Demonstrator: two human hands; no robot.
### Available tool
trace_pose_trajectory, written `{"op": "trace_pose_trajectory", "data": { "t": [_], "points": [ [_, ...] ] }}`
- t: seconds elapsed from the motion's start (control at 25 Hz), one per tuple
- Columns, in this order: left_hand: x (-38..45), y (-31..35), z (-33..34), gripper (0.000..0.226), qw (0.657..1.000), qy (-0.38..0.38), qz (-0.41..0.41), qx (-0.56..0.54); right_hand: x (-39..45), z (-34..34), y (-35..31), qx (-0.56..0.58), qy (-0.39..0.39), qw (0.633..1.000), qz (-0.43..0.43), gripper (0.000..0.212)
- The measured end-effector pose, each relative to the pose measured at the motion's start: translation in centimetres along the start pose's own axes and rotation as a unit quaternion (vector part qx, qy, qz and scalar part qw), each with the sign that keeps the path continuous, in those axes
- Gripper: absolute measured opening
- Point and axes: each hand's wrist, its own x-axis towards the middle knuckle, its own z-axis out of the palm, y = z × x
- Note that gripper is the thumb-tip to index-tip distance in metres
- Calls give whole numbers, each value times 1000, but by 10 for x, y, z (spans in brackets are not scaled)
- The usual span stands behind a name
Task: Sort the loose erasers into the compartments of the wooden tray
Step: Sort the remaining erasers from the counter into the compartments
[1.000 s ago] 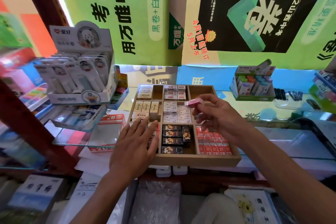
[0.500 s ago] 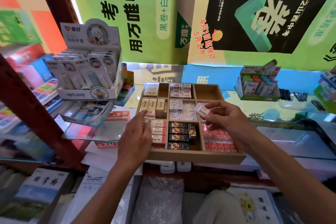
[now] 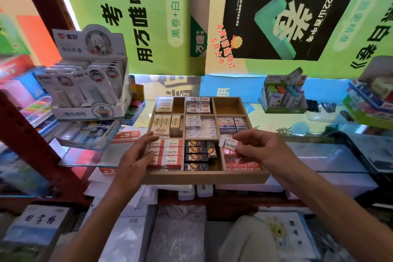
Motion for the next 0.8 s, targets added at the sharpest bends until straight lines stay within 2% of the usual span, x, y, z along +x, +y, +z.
{"op": "trace_pose_trajectory", "data": {
  "t": [0.2,0.6,0.8],
  "points": [
    [-12,-9,-14,39,998,-37,13,-42,-8,37,8,-30,-45,999,-1,18],
    [-16,-22,-22,36,994,-62,8,-94,-5,97,8,-31,-81,996,17,15],
    [-17,-27,-22,39,992,-69,7,-102,-1,111,10,-118,-65,990,-33,13]
  ]
}}
